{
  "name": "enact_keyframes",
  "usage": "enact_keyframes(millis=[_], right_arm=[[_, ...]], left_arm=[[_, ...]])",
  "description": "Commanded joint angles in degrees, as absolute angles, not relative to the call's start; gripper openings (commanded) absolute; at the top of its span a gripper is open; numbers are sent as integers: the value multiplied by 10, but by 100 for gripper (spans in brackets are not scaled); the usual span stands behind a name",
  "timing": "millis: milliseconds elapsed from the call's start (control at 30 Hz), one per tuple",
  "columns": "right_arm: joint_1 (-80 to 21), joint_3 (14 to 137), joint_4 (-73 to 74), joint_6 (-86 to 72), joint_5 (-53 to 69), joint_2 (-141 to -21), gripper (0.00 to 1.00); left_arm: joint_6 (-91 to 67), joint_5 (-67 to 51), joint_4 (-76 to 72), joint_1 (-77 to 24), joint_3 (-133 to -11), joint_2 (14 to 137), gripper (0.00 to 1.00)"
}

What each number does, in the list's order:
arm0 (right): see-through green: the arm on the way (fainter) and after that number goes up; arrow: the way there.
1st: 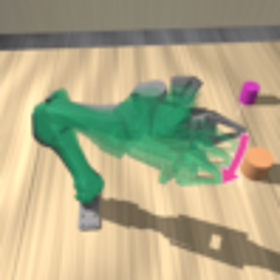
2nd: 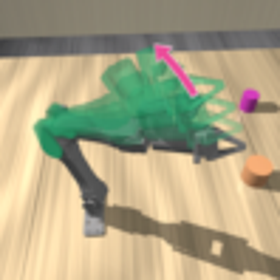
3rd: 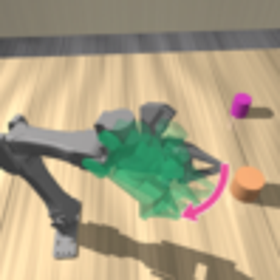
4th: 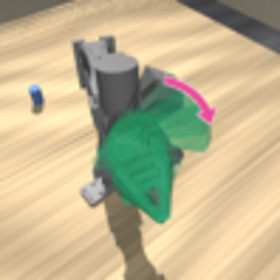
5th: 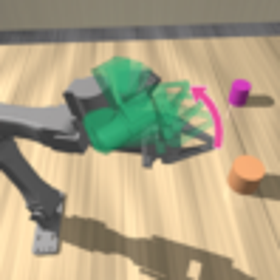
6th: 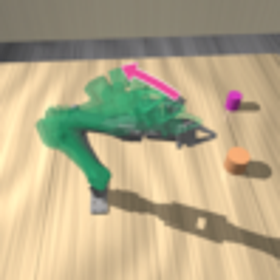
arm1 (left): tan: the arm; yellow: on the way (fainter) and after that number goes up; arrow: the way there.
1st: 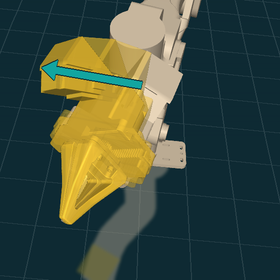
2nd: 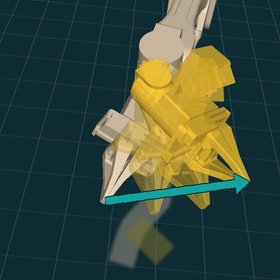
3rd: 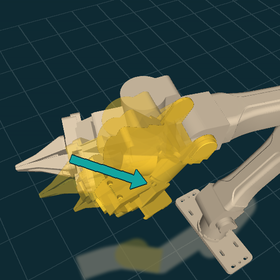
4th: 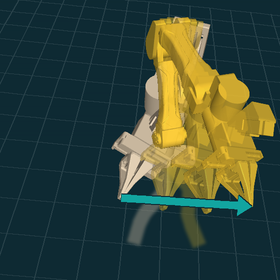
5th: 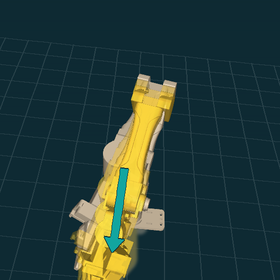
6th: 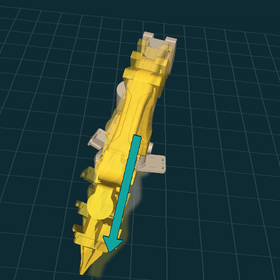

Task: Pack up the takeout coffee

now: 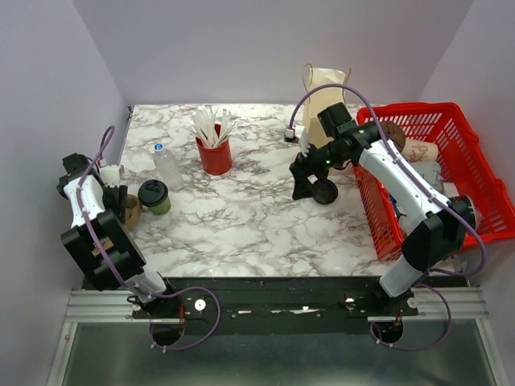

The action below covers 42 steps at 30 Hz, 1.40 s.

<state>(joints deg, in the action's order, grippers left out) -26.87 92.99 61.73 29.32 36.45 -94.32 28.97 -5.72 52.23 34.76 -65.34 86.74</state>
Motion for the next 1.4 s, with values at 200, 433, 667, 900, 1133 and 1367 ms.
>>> enact_keyframes(millis=[200,433,667,900,1133,1367], right_arm=[[-266,918,610,286,354,-927,100],[-266,917,608,286,354,-928,100],[-266,915,607,286,355,-931,100],[-266,917,606,287,354,-930,100],[-266,950,608,282,358,-941,100],[-253,1062,523,243,268,-945,98]], left_arm=[[302,-48,539,350,-679,896,57],[301,-53,543,351,-678,905,53],[298,-57,555,350,-687,912,38],[294,-61,592,351,-730,872,34],[296,-74,654,351,-774,843,34],[287,-153,707,342,-839,817,19]])
